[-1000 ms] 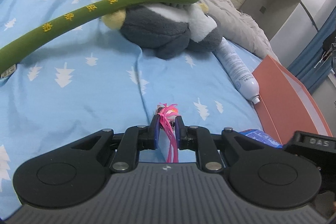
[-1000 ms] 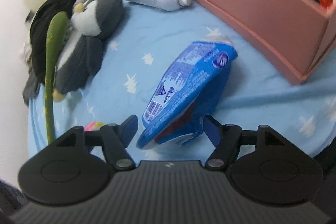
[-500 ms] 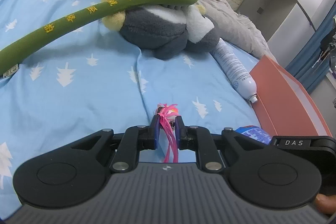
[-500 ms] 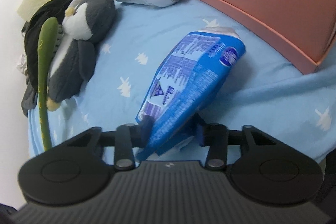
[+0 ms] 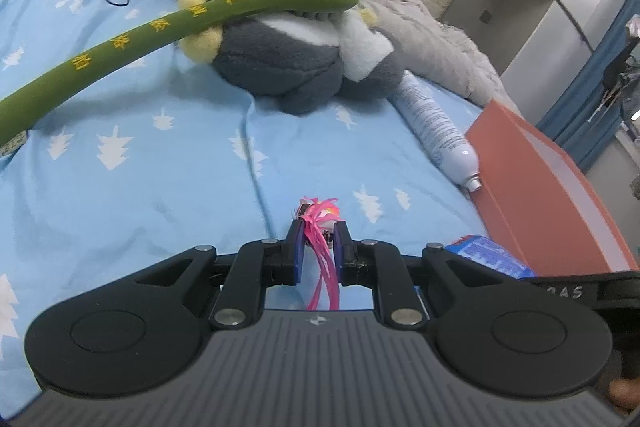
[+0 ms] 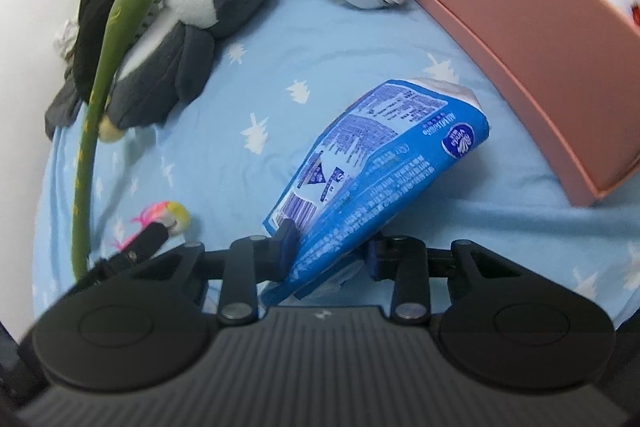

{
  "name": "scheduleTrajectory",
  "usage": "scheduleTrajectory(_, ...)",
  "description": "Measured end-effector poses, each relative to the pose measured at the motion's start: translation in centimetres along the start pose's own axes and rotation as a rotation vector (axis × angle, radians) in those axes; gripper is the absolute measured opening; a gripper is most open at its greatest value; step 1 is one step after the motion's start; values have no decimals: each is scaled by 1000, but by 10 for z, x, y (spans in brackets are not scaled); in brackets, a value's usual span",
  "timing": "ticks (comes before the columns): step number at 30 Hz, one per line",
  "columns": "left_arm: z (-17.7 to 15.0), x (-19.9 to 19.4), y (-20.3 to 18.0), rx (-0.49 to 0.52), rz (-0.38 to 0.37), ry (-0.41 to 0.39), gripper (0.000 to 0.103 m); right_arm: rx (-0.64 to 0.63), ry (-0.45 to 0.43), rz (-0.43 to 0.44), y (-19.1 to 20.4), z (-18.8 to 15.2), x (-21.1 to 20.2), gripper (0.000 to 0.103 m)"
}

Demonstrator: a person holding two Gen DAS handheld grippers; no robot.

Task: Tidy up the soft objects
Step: 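Carry the pink tassel with the left tool while the right tool carries the blue bag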

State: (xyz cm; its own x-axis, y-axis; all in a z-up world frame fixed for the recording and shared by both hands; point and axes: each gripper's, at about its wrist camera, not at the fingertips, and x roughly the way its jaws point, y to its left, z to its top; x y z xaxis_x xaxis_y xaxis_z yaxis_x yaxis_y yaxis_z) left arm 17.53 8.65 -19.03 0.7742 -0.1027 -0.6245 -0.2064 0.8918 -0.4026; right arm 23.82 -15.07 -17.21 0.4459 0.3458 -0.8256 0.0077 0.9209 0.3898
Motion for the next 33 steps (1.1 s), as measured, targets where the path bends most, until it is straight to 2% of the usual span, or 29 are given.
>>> scheduleTrajectory(5,-4,-2,-15,34,-23,1,18,-122,-9,-10,3,1,-6,38)
scheduleTrajectory(16,-12,-13,-51,99,-47,24,18,-296,-32,-34,6,-9,-28,38)
scheduleTrajectory(25,-12,-37,-69,136,-36,36,18,-373,-71,-28,8,-18,-52,38)
scheduleTrajectory(33,6,-62,-95,176,-38,15,18,-409,-113,6,15,-14,-85,38)
